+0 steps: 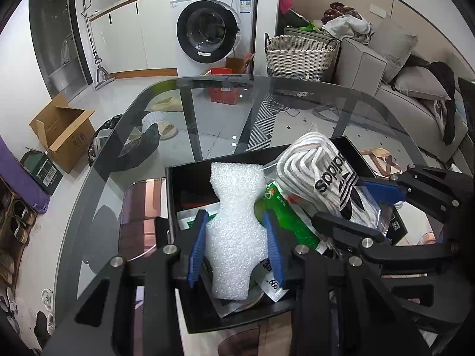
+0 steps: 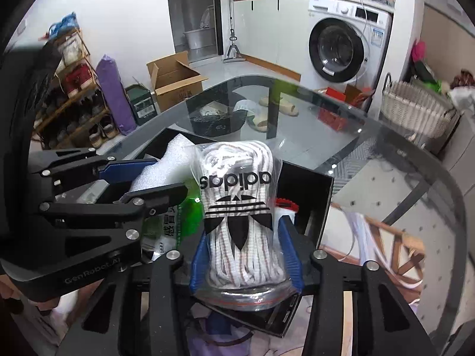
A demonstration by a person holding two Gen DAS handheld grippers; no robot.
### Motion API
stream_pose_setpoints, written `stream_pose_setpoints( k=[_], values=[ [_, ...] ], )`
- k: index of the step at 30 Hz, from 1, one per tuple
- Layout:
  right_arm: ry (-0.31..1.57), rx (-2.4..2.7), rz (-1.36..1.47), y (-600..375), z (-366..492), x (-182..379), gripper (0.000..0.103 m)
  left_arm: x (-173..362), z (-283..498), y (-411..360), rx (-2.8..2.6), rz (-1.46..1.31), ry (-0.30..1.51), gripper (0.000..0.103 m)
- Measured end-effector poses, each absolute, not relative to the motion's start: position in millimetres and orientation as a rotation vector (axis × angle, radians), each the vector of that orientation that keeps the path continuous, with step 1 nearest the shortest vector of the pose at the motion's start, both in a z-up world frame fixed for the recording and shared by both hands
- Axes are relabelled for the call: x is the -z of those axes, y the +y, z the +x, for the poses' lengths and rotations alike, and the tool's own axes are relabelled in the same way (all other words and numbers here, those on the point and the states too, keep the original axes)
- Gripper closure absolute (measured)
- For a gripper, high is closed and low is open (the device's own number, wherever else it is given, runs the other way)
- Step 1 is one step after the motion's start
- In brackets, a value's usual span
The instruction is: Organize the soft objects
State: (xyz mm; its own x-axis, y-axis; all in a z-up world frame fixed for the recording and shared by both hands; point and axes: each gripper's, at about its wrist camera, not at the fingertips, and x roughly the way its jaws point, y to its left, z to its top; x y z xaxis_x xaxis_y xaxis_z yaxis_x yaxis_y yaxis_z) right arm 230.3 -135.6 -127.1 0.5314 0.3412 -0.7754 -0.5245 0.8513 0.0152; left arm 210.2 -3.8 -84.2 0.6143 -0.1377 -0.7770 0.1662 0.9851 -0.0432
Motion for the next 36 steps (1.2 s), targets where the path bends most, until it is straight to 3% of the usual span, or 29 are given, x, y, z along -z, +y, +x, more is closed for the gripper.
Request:
stream_pose_setpoints(
  k=[5,8,11,14,17,20,24,36],
  values=[
    [0.859,-0.525,-0.166,-147,221,108,0.051,65,196,-1,0.133,0.055,0.818,0.041],
    [0.815,-0.531,-0.153,-152,206,88,0.037,49,181,1,0.123,0.075,0.732,0.037],
    [0.753,-0.541,-0.146,-158,184,67,0.029,31,161,3,0.104,0.104,0.647,0.019],
    [0.672,-0.548,-0.119,-165,157,43,0.017,7,131,9,0.101,0.102,0.507,0.015],
    [0.554,-0.54,-0.104,-174,122,19,0.012,-12,99,10,0.068,0.12,0.383,0.0],
    [0.422,-0.528,-0.108,-184,83,4,0.001,-25,69,15,0.039,0.089,0.256,0.0],
    [0.327,-0.505,-0.096,-197,45,-4,0.001,-26,38,15,0.027,0.128,0.177,0.0],
    [0.285,-0.385,-0.034,-223,9,12,0.001,11,9,26,0.031,0.041,0.292,0.0]
  ],
)
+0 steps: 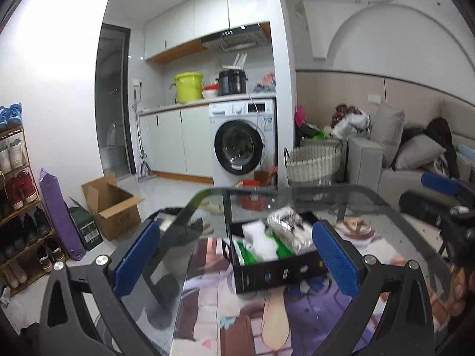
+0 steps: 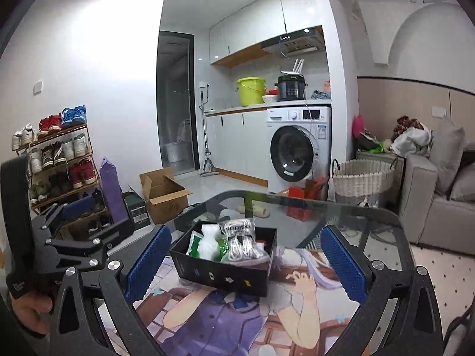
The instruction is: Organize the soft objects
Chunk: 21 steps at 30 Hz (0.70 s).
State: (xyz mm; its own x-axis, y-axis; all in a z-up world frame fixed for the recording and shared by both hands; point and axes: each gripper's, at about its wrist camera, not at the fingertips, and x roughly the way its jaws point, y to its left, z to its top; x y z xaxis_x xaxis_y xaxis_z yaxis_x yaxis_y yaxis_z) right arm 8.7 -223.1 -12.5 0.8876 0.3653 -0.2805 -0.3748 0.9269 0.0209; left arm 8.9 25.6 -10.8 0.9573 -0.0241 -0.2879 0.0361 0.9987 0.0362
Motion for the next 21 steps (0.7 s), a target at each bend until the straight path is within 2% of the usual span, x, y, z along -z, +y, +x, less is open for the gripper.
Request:
stream_pose_setpoints(
  k=[21],
  values=[
    [0.319,-0.404,-0.04,-216,12,18,0.001,9,4,8,0.025,0.087,0.271,0.0]
  ],
)
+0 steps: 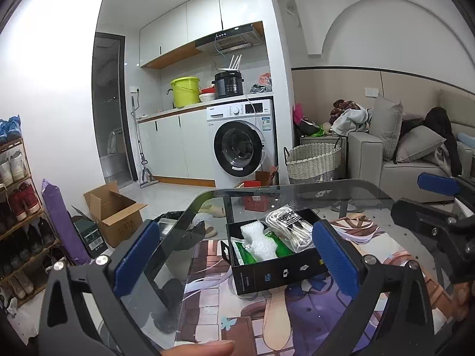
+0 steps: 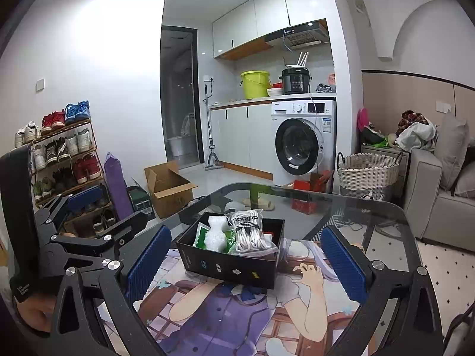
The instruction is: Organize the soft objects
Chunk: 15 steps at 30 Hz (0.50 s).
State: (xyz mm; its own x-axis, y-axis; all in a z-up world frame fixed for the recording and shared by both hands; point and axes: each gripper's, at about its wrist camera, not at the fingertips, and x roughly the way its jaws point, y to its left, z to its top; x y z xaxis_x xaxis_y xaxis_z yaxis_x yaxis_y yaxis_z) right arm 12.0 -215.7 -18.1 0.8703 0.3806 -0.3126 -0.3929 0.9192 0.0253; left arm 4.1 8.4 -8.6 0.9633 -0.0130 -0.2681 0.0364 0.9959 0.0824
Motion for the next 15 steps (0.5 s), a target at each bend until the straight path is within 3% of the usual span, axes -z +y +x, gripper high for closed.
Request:
stream_pose_setpoints(
  k=[15],
  values=[
    [0.326,-0.407,-0.049,-212.6,14.3,23.0,0.001,9.3,4.1,8.8,0.017,0.079,0.278,0.0]
  ],
)
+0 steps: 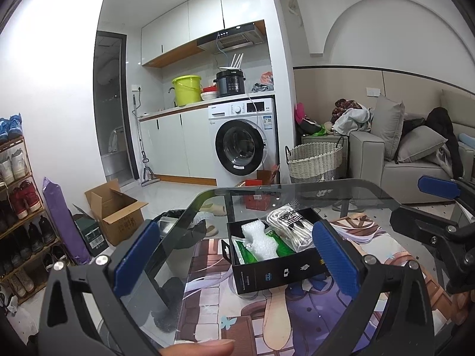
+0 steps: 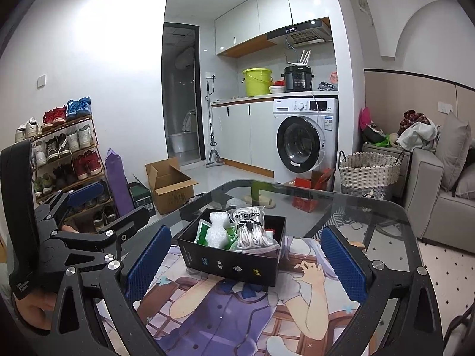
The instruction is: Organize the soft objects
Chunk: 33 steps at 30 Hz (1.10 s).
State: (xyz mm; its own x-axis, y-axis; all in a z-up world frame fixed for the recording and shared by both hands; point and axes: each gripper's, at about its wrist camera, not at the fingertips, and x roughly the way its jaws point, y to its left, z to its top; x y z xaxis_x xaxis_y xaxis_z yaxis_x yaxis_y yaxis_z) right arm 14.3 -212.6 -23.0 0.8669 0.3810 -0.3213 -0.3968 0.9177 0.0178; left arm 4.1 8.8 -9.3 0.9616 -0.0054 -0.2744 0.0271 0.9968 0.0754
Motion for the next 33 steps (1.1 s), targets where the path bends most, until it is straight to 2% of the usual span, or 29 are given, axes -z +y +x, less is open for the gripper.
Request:
stream_pose_setpoints(
  k=[33],
  values=[
    [0.336,-0.419,-0.055,-210.1,11.2,24.4,0.001,7.1,9.6,16.2,0.023,0.06,0.309,0.0]
  ],
)
